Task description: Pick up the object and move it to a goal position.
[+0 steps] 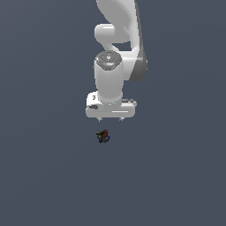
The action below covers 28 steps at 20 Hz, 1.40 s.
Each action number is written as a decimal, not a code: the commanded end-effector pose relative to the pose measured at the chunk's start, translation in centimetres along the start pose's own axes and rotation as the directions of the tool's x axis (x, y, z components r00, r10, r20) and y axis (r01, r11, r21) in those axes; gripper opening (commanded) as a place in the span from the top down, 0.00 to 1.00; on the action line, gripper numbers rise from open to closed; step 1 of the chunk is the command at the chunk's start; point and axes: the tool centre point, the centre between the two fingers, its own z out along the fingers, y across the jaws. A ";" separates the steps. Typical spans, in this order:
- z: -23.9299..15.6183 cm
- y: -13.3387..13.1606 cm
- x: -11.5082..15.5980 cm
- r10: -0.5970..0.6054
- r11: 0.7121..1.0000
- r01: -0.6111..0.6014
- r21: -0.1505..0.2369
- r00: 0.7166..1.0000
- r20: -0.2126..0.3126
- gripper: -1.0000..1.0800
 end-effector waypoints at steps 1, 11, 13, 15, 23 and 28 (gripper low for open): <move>0.0 0.0 0.0 0.000 1.000 0.000 0.000 1.000 0.000 0.04; -0.7 2.1 0.2 0.020 0.999 -0.020 -0.034 1.000 -0.022 0.04; -0.7 2.0 0.2 0.019 0.999 -0.020 -0.033 1.000 -0.022 0.04; -0.5 2.0 0.2 0.015 0.999 -0.015 -0.032 1.000 -0.021 0.04; 1.4 2.6 0.4 -0.052 0.998 0.051 -0.031 0.998 -0.020 0.04; 3.7 3.2 0.6 -0.132 0.991 0.132 -0.027 0.991 -0.020 0.04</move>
